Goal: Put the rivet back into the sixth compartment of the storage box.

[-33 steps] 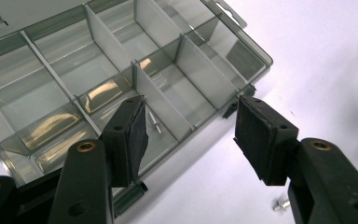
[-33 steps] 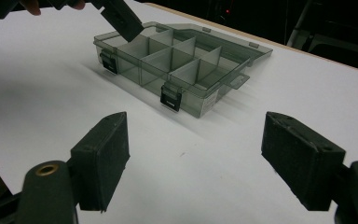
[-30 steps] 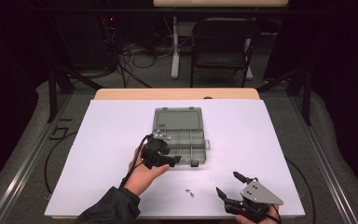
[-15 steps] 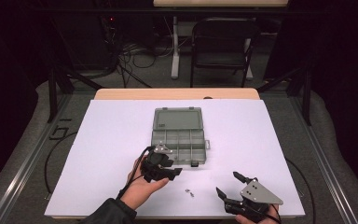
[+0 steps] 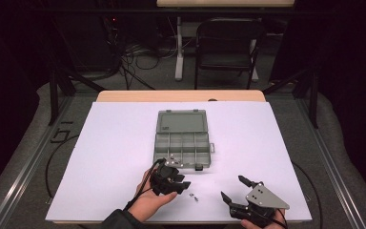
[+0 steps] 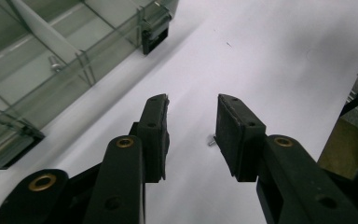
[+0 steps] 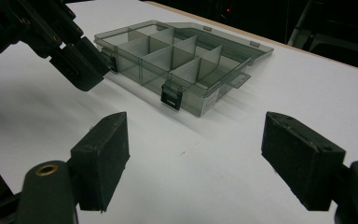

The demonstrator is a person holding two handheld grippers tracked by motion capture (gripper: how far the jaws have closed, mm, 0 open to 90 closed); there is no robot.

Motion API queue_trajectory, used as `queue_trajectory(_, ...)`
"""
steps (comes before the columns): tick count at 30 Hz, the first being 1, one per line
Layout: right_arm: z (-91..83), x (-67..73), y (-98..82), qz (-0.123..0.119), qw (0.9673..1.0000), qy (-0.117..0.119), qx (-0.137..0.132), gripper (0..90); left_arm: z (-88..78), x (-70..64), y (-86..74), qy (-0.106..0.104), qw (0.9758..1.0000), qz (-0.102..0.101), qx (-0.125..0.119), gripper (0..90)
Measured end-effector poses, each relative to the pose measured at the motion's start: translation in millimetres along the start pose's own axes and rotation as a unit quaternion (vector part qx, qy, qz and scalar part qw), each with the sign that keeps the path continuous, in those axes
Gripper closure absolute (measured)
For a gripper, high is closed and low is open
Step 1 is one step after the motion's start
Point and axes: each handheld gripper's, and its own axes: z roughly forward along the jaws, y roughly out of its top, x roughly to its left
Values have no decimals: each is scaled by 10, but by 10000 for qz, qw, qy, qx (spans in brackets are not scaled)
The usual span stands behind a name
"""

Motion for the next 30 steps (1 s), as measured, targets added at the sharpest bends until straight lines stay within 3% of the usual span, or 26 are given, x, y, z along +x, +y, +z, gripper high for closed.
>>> queue_trajectory(14,0,2,1,7,10000,1,-4,226,151,-56,-89,-242,9996,-52,156,670)
queue_trajectory(30,0,-4,0,4,10000,11,-21,226,267,-120,-89,-320,9991,39,282,698)
